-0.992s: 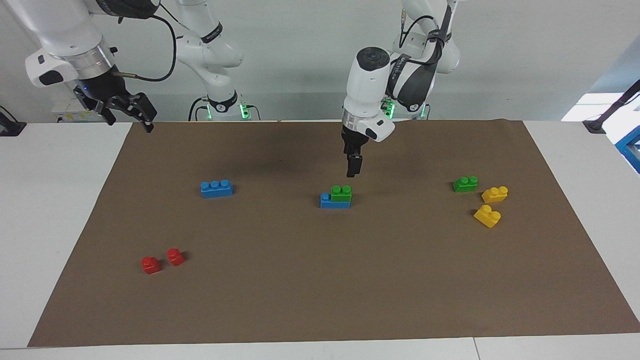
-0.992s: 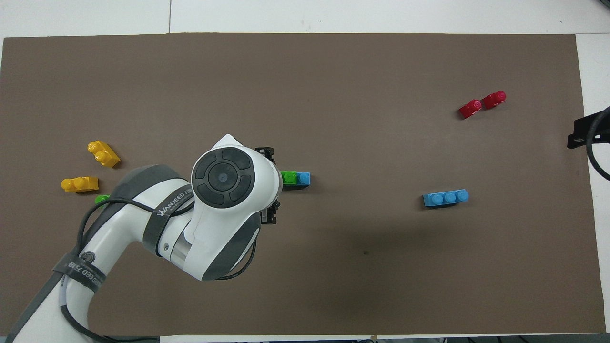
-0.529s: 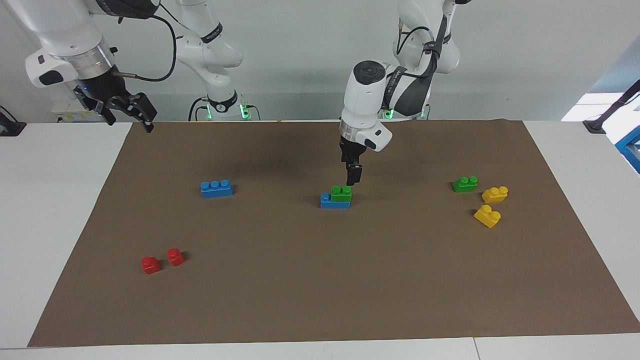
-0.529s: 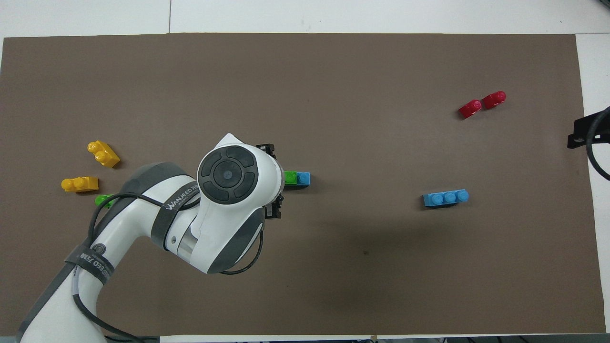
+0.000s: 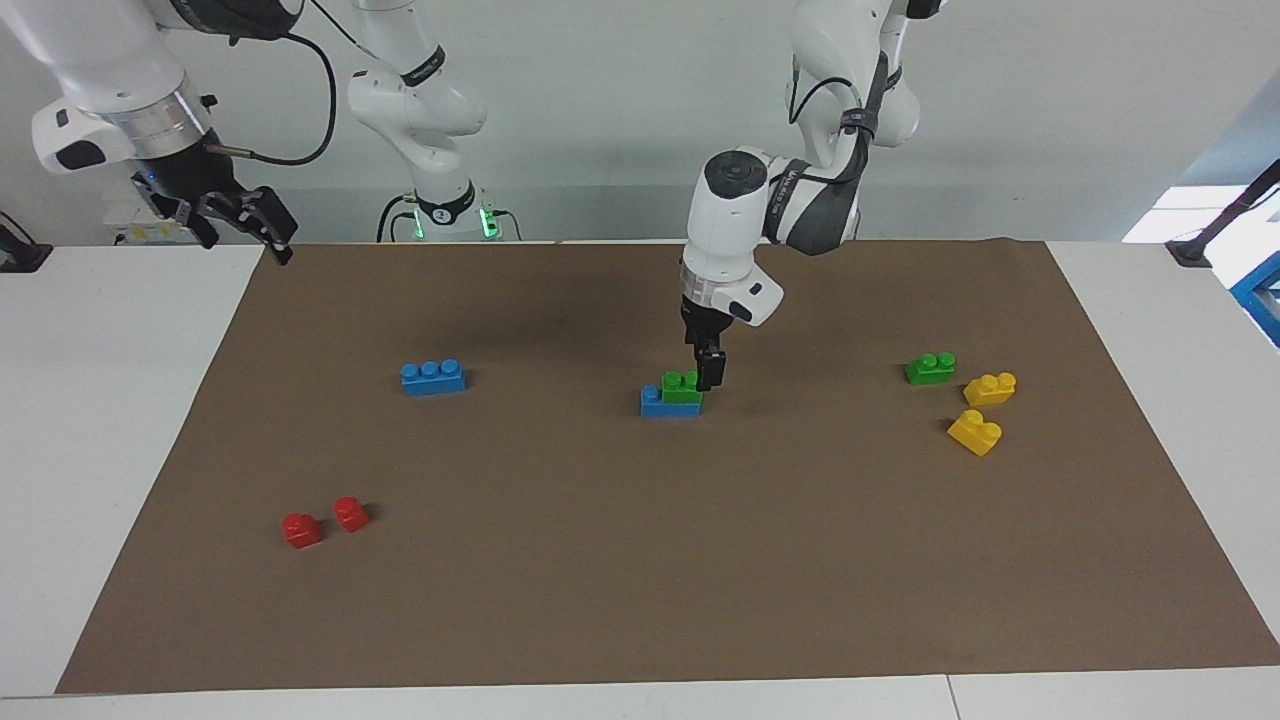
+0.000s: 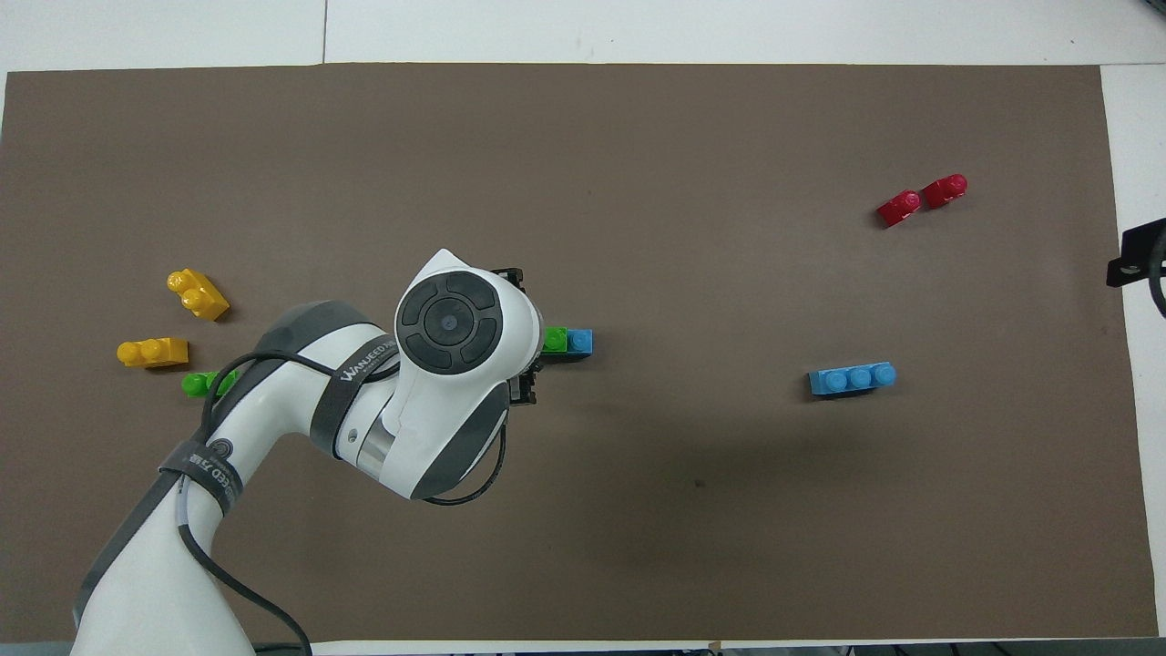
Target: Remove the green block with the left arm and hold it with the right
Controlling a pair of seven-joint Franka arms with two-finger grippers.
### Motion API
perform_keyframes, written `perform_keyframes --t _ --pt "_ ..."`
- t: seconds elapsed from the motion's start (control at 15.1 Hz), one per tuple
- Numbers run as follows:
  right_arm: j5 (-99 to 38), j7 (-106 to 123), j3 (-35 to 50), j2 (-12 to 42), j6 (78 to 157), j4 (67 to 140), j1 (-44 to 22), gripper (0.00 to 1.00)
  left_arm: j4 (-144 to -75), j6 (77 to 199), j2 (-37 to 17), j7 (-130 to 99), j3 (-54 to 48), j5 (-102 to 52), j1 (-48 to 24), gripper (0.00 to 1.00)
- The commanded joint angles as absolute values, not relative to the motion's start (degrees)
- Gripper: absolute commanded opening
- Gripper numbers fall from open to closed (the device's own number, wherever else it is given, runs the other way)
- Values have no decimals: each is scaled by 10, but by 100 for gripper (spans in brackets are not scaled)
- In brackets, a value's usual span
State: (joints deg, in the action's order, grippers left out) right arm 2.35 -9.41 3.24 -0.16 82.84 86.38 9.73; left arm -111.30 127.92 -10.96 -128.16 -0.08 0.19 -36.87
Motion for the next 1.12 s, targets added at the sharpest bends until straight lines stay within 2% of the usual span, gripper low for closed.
perform_keyframes --t 0.0,0.13,0.33,0.53,0.86,1.06 --pt "24 -104 38 -21 830 896 114 97 -1116 1303 -123 -1292 -1 15 -367 100" --pt "-45 -224 38 -31 833 917 119 97 -1114 1305 -134 -1293 -1 15 -367 100" --pt "-143 -468 38 -59 884 990 125 97 -1114 1312 -147 -1293 1 23 -367 100" --pt "-213 -668 42 -62 906 1044 118 97 -1114 1316 -150 -1294 1 23 -367 100" --pt "-278 -814 43 -60 995 1132 54 97 -1117 1322 -157 -1297 1 23 -367 100" --pt "-334 -830 43 -19 1043 1146 24 97 -1117 1322 -157 -1297 1 23 -367 100"
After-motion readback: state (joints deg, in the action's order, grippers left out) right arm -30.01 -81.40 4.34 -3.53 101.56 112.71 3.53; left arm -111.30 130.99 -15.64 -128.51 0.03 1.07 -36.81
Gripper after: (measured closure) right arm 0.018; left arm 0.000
